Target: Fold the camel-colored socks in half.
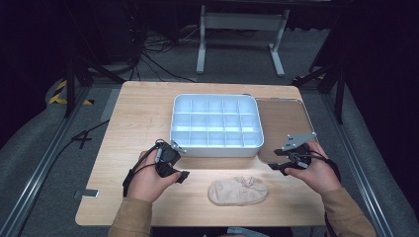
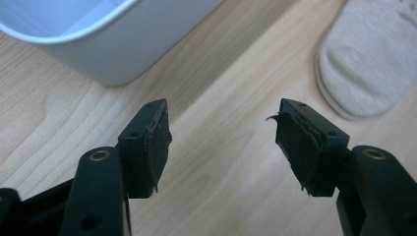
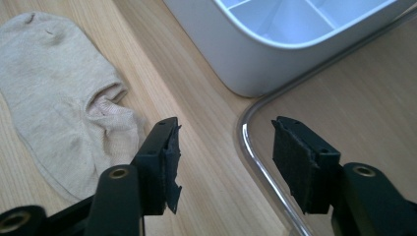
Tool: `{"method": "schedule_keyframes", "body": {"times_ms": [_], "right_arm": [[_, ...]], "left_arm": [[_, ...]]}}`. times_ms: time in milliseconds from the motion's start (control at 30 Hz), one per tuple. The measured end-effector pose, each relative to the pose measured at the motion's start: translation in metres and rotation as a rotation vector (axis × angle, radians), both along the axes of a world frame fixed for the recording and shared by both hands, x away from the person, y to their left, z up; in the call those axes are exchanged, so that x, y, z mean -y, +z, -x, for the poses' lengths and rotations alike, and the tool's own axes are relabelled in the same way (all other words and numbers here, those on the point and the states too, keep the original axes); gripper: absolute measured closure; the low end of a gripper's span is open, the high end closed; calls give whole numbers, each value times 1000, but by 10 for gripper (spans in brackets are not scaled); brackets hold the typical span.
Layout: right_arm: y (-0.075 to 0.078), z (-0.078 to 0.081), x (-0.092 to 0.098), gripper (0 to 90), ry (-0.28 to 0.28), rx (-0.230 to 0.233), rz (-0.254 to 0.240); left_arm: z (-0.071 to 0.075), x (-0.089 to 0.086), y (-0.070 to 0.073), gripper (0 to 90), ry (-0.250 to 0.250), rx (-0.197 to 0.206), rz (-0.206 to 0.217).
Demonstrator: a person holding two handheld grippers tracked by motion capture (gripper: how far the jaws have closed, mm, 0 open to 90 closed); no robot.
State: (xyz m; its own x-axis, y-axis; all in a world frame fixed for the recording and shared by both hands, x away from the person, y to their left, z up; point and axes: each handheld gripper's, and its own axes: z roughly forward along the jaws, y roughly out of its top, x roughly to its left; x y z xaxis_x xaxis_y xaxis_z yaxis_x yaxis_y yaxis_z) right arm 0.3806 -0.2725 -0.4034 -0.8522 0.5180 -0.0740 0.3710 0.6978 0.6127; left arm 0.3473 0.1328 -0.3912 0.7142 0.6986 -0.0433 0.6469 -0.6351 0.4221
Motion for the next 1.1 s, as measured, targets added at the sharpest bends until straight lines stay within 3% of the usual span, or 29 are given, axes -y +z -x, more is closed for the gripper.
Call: {"method": "schedule_keyframes", "body": {"times_ms": [33,100,200,267,367,500,600,667,733,833,1100], "right_arm": [[-5,1,1,449,-5,-2,-18],[-7,1,1,449,-7,3,-24],[-9,3,1,451,-4,-6,-33],[-10,5,1,463,-7,-10,-43],[-10,7,2,479,-26,-9,-53],[-7,10,5,486,-29,22,-87],[-7,10,5,484,-27,19,-83],[-9,11,5,484,-24,17,-80],[-10,12,4,484,-23,15,-73],[-10,14,3,487,-14,23,-73],[-11,18,5,498,-29,16,-78]], "left_arm": [[3,-1,2,365,-9,-1,-17],[4,-2,3,325,-12,1,-12],[6,-1,5,328,12,50,-29],[7,1,8,353,8,58,-30],[10,7,13,423,-4,29,-3],[13,16,21,494,-81,-49,68],[15,24,26,498,-83,-29,13],[17,28,29,529,-92,-15,21],[17,29,32,542,-77,-39,51],[17,31,34,573,-83,-43,79],[20,54,35,582,-136,-35,80]]}}
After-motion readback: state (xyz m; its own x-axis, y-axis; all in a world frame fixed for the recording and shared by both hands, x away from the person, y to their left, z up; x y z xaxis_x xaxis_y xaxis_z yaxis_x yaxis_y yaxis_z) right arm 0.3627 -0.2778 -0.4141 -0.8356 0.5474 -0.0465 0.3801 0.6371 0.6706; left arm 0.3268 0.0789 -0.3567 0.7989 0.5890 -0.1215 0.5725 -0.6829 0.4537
